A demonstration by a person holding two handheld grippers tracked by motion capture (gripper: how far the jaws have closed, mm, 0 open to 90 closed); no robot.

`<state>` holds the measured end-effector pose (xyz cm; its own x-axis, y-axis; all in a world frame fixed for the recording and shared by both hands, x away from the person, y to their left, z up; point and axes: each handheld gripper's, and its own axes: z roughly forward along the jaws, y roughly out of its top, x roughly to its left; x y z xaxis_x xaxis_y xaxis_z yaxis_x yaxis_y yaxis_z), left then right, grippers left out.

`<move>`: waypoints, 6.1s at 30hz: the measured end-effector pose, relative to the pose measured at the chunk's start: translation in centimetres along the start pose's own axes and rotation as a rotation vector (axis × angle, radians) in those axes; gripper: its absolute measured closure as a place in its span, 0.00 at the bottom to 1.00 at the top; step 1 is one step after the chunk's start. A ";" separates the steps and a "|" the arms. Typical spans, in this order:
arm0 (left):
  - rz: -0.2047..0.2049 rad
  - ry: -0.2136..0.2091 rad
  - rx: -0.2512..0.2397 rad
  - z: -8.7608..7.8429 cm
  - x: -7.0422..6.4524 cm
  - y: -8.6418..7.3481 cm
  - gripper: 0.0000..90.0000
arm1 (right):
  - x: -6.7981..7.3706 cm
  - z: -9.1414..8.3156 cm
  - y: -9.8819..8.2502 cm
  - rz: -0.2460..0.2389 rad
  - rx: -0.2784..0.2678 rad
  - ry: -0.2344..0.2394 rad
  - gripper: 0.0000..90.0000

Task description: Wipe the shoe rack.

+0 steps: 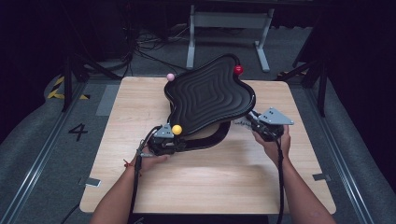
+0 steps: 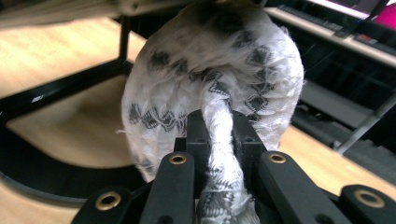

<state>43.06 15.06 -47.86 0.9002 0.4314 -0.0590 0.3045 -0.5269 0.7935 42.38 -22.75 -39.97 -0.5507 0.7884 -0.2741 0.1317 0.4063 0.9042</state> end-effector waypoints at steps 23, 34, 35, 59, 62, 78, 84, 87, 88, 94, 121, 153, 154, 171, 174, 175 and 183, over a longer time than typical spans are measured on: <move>0.030 0.040 0.000 0.2 -1.8 0.1 0.81 | 3.9 3.1 -4.4 -0.046 0.245 0.210 0.90; 0.086 0.038 0.006 1.1 -4.4 0.5 0.80 | 5.6 2.2 -3.8 -0.081 0.217 0.258 0.89; 0.096 0.042 0.009 1.1 -4.6 0.5 0.80 | 5.9 2.2 -3.6 -0.078 0.210 0.270 0.89; 0.205 -0.002 0.030 3.0 -9.7 1.5 0.67 | 6.7 3.5 -4.5 -0.053 0.254 0.301 0.89; 0.204 -0.005 0.027 2.9 -9.8 1.4 0.65 | 6.5 3.5 -4.6 -0.052 0.250 0.300 0.89; 0.103 0.042 0.032 -2.1 -6.6 -2.1 0.52 | 6.5 3.4 -4.6 -0.070 0.257 0.300 0.89; -0.035 0.154 0.005 -4.4 -2.7 -3.4 0.49 | 6.5 3.4 -4.6 -0.075 0.256 0.301 0.89; -0.053 0.194 0.000 -5.0 -1.7 -3.7 0.50 | 6.5 3.4 -4.6 -0.071 0.256 0.302 0.89; -0.082 0.201 -0.010 -5.2 -1.2 -3.7 0.49 | 6.5 3.4 -4.6 -0.070 0.255 0.302 0.89; -0.127 0.259 -0.013 -6.0 1.0 -3.8 0.45 | 6.5 3.4 -4.6 -0.072 0.256 0.301 0.89; -0.181 0.392 -0.065 -4.9 7.5 -0.3 0.43 | 6.4 3.4 -4.7 -0.072 0.249 0.311 0.88; -0.175 0.367 -0.074 -4.2 8.0 -0.3 0.83 | 5.7 3.4 -4.9 -0.073 0.256 0.288 0.87; -0.175 0.354 -0.079 -4.5 7.7 -0.6 0.83 | 5.4 3.4 -4.9 -0.075 0.259 0.280 0.87; -0.139 0.319 -0.082 -6.2 5.4 -2.2 0.83 | 6.7 0.3 -4.7 -0.076 0.283 0.403 0.89; -0.135 0.320 -0.085 -6.2 5.4 -2.3 0.83 | 7.4 -0.2 -4.7 -0.087 0.286 0.435 0.89; -0.147 0.310 -0.091 -6.2 5.2 -2.3 0.83 | 8.2 -0.4 -4.8 -0.085 0.291 0.463 0.89; -0.130 0.297 -0.081 -6.6 4.4 -2.5 0.83 | 8.5 0.4 -5.2 -0.108 0.287 0.394 0.90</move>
<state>44.19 23.07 -46.08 0.7216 0.6922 0.0065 0.3747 -0.3984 0.8372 37.29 -17.94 -47.09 -0.8361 0.5227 -0.1665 0.2478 0.6306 0.7355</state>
